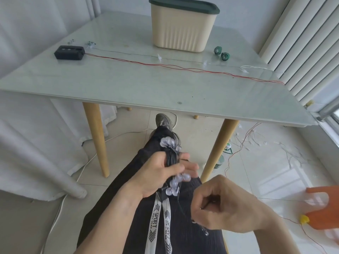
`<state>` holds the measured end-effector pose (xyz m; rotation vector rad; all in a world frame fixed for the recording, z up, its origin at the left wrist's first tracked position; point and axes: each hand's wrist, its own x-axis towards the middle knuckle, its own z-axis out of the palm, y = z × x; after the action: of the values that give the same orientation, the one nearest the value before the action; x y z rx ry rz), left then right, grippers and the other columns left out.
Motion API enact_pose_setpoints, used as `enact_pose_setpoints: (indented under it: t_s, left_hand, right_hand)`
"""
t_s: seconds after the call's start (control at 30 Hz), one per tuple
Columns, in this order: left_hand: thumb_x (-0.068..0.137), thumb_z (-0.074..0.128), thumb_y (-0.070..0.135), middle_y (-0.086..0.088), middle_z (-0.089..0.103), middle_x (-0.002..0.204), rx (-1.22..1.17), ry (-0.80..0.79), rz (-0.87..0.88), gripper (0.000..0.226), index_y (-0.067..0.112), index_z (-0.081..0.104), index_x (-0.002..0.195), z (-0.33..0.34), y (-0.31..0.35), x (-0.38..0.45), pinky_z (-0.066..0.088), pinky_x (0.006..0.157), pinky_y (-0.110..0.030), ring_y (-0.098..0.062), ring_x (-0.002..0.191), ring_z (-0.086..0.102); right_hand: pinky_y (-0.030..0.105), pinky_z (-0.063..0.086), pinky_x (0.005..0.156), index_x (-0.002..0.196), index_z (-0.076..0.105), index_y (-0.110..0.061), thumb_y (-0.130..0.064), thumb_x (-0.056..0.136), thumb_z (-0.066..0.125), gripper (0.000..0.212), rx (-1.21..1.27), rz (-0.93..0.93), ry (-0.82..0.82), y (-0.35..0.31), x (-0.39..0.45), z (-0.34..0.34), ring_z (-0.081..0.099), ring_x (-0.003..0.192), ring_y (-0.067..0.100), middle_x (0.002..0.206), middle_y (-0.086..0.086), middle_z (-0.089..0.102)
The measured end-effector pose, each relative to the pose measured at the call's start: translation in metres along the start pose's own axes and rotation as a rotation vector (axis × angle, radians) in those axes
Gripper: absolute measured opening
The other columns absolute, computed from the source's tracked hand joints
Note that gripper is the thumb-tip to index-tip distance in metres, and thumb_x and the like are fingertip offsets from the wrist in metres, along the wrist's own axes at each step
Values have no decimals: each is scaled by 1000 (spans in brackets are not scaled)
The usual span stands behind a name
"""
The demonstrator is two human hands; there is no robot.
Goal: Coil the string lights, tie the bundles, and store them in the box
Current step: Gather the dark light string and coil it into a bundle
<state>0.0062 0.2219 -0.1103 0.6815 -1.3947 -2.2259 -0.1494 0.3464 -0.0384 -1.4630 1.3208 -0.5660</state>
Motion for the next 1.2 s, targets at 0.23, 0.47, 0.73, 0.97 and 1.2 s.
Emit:
enact_pose_setpoints:
  t_s: [0.23,0.47,0.73,0.97,1.2]
  left_hand:
    - [91,48,0,-28,69,103,-56,-335,-149,27,-5,64,112,1,-1,-3,55,74,-36,-36,83,72]
    - [95,50,14,-8,67,59,63,-226,-40,38,7,71,65,-2,3,-5,46,80,-26,-12,67,65]
    - [94,59,24,-19,72,106,-47,-76,-56,34,-1,62,117,-7,-6,2,44,67,-34,-22,71,70]
    - [83,64,25,-10,76,100,-134,142,3,25,8,76,95,3,-8,11,48,59,-21,-21,74,70]
    - [85,66,6,-13,74,99,-215,253,-12,38,-8,59,120,10,-12,14,54,73,-30,-22,75,70]
  right_hand:
    - [13,39,55,72,60,-5,-12,90,58,20,338,-194,387,14,9,-14,45,50,7,60,-2,52]
    - [44,26,58,82,57,-10,-37,89,55,28,290,-46,658,32,29,-11,29,61,23,65,7,36]
    - [34,35,65,81,63,-20,-54,82,70,35,556,-147,545,44,29,-10,43,62,20,77,7,57]
    - [32,47,64,87,63,-10,-41,81,77,34,814,-229,375,36,26,-11,63,76,29,92,23,69]
    - [31,44,71,80,66,-15,-21,95,48,24,701,-242,292,30,24,-7,58,78,27,83,17,68]
